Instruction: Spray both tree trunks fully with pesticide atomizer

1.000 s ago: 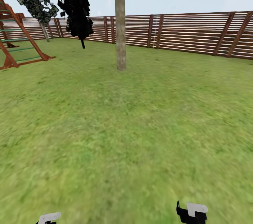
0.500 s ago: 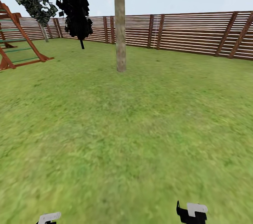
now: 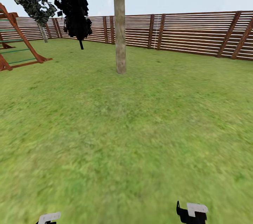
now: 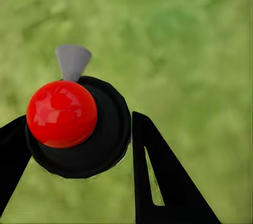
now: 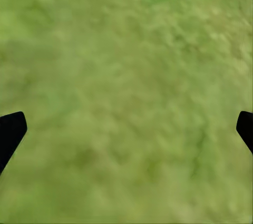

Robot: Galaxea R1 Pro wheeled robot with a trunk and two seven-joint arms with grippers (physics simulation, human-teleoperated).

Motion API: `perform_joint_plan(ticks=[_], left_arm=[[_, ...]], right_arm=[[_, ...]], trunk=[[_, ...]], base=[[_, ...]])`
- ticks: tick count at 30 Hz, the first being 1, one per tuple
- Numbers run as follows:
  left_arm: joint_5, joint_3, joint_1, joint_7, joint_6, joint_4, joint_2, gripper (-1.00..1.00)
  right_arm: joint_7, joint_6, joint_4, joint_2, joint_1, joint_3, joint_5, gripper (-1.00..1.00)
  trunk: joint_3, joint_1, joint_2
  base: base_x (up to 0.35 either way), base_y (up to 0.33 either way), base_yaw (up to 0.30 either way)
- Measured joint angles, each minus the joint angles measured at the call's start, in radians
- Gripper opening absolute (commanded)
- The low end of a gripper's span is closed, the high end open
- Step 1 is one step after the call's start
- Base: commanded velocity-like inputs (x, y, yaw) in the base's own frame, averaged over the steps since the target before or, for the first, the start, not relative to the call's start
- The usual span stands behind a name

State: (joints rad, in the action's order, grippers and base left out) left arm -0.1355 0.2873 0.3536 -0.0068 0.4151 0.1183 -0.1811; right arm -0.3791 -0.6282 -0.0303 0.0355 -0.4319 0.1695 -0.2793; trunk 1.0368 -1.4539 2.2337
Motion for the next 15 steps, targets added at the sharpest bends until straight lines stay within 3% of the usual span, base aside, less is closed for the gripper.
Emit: perform_joint_plan(ticks=[15], left_arm=[[0.0,0.0,0.0,0.0,0.0,-0.001,0.0,-1.0]], right_arm=[[0.0,0.0,0.0,0.0,0.0,0.0,0.0,1.0]], trunk=[[0.0,0.0,0.0]], base=[[0.338,0.0,0.0]])
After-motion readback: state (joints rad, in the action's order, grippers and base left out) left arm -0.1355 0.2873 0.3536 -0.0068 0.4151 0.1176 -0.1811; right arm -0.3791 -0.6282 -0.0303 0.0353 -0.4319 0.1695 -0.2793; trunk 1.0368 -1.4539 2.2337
